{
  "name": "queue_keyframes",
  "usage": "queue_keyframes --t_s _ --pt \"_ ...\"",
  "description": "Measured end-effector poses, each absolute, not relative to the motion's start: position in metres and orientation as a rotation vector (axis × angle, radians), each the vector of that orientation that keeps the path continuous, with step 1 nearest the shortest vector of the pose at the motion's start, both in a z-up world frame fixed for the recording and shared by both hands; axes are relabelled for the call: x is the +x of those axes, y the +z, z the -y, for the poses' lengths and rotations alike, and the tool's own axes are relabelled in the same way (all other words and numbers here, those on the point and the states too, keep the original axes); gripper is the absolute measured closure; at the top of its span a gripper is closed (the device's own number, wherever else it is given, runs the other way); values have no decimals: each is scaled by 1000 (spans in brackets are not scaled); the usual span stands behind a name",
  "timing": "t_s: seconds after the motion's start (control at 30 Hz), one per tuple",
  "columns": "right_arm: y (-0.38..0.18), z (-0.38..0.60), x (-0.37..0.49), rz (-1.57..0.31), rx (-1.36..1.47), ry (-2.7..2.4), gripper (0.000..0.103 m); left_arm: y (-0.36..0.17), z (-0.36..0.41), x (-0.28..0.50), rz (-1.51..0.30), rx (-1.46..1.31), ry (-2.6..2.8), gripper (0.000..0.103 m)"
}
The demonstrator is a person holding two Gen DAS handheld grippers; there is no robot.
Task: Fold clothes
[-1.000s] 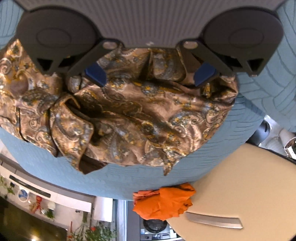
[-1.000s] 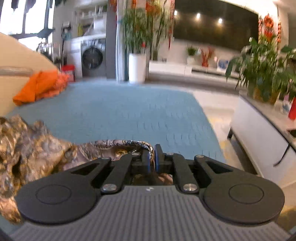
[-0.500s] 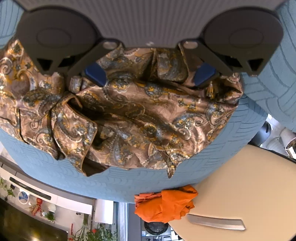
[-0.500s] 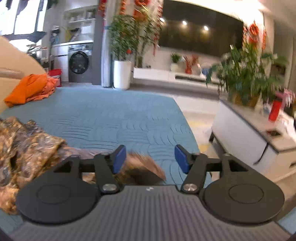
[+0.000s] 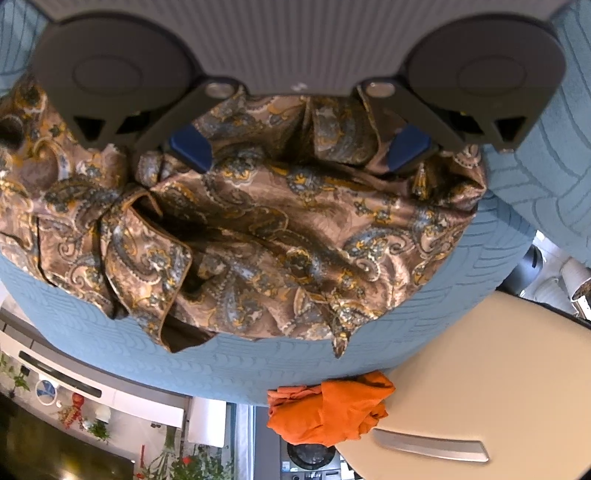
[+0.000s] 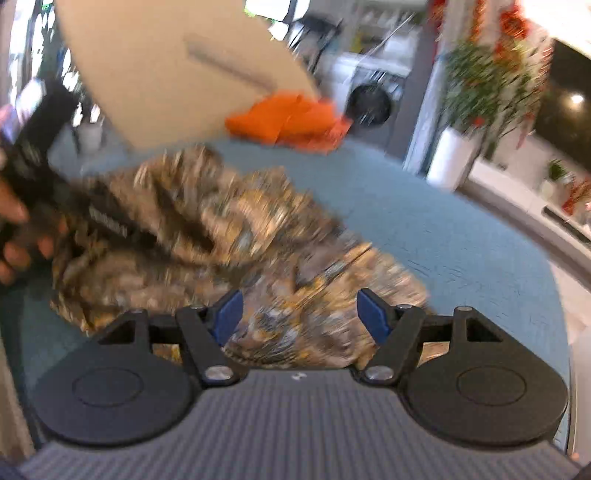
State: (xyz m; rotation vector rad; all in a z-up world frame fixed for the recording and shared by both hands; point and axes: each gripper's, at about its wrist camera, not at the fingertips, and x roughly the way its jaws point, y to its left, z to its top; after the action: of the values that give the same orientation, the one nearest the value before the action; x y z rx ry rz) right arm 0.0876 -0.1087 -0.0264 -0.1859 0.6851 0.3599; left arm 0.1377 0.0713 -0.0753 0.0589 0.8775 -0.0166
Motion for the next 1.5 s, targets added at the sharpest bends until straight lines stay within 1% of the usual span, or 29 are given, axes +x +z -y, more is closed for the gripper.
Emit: queue_keyframes --t_s 0.03,0.07,0.1,0.13,0.33,0.4,0.57,0.63,0.77,0.87,0.93,1.03,1.1,1.13,1.17,1.3,1.33,1.37,1.4,1.43,1.47,1.5 --pt "-31 108 91 -717 -155 399 44 -75 -72 138 -878 53 -18 0" --pt "-30 110 89 -723 -141 402 61 -75 -72 138 -878 50 -19 0" --pt "-30 112 88 -728 -126 405 100 -75 -72 138 -877 49 -21 0" --pt "-30 115 86 -730 -112 404 96 -75 -72 138 -877 48 -24 0" --pt "7 159 70 -590 -17 261 97 -75 -69 138 -878 53 -30 0" --pt "29 184 67 -493 21 167 97 -75 -68 138 -876 53 -30 0" --pt "77 230 89 -336 -18 -12 97 -74 -68 137 -875 56 -24 0" --pt "98 251 113 -278 -56 -99 97 -75 -67 138 -875 53 -18 0" --pt "118 291 163 -257 -54 -230 97 -78 -65 140 -879 57 -14 0" --pt "117 316 205 -307 -69 -343 96 -80 -64 142 -885 58 -9 0" --pt "106 330 231 -388 -60 -404 94 -82 -63 145 -888 41 -3 0" --pt "74 341 261 -594 -57 -423 94 -84 -64 148 -889 25 -4 0" --pt "54 340 263 -650 -76 -451 90 -84 -66 149 -887 12 -4 0" --pt "46 338 258 -643 -65 -466 84 -84 -68 149 -888 -1 -4 0" --pt "40 335 251 -628 -53 -474 82 -84 -69 150 -889 -10 -4 0" --pt "34 289 199 -477 -99 -403 80 -80 -76 151 -871 -59 5 0" --pt "32 273 186 -451 -124 -360 68 -78 -77 151 -863 -64 10 0" --pt "29 262 177 -435 -136 -333 58 -77 -78 151 -855 -68 15 0" --pt "21 243 162 -404 -142 -281 36 -75 -80 150 -850 -73 22 0" --pt "15 233 153 -390 -129 -238 18 -74 -82 150 -847 -77 28 0" --pt "10 230 151 -398 -114 -214 14 -74 -83 150 -848 -79 31 0" --pt "-3 225 152 -438 -91 -184 14 -74 -84 149 -852 -82 32 0"
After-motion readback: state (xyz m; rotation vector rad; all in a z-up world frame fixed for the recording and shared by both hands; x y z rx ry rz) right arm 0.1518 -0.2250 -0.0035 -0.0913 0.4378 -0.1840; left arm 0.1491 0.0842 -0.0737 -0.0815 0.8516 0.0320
